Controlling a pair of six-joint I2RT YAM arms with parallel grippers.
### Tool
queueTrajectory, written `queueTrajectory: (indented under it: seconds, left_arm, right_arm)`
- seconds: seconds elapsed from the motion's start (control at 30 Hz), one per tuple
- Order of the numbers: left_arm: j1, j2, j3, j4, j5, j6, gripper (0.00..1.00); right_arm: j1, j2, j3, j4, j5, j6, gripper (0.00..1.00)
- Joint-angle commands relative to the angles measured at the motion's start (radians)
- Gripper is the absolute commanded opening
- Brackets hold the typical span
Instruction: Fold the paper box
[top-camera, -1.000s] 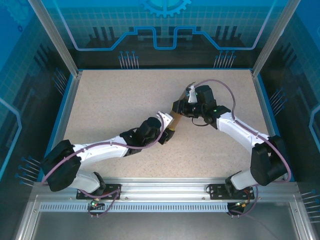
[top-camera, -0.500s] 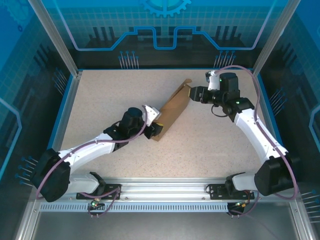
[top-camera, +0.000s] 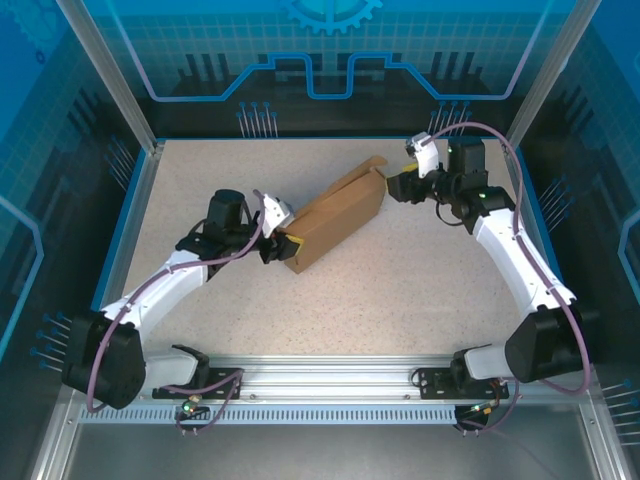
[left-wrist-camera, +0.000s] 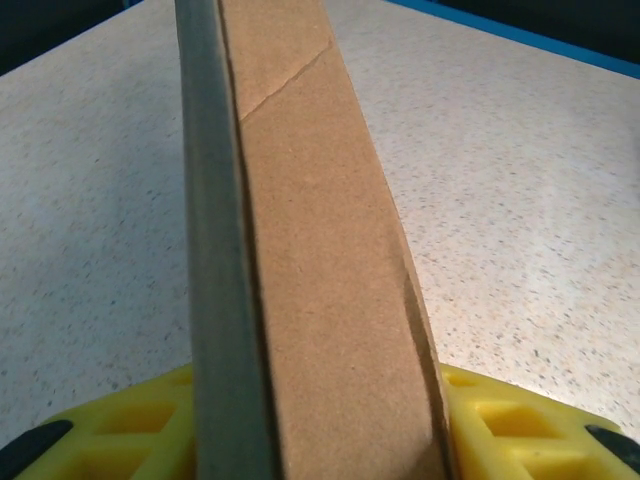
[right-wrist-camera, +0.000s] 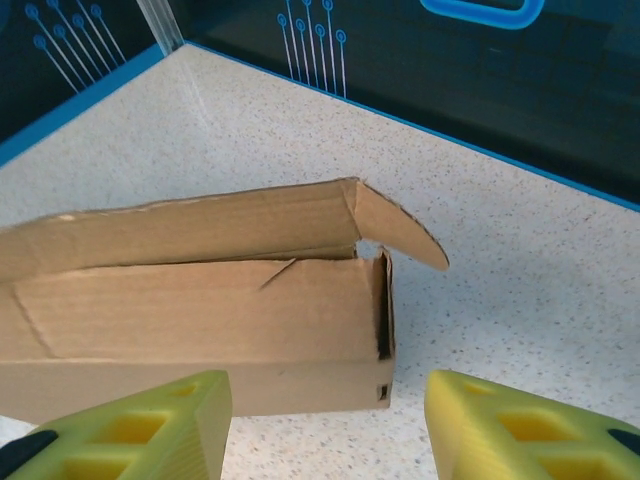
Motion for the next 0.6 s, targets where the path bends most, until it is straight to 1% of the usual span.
queueTrajectory:
  seconds: [0.0, 0.13, 0.27, 0.33, 0.4, 0.57]
  left_arm:
    - [0.036, 0.007, 0.063, -0.058, 0.186, 0.145, 0.28]
    - [0.058, 0.053, 0.127, -0.23, 0.199, 0.281, 0.3]
    - [0.084, 0.073, 0.146, -0.318, 0.224, 0.374, 0.31]
    - [0.092, 0.078, 0.148, -0.329, 0.25, 0.392, 0.31]
    - [0.097, 0.082, 0.141, -0.329, 0.271, 0.408, 0.32]
    - [0.097, 0.102, 0.14, -0.349, 0.273, 0.436, 0.34]
  right_arm:
    - [-0.011, -0.061, -0.027, -0.029, 0.035, -0.146, 0.54]
    - [-0.013, -0.091, -0.028, -0.096, 0.088, -0.216, 0.54]
    - [-0.012, -0.102, -0.018, -0.144, 0.1, -0.254, 0.54]
    - [-0.012, -0.086, 0.009, -0.19, 0.072, -0.285, 0.54]
    - [-0.011, -0.065, 0.04, -0.232, 0.074, -0.307, 0.54]
    - [-0.012, -0.029, 0.073, -0.286, 0.062, -0.407, 0.53]
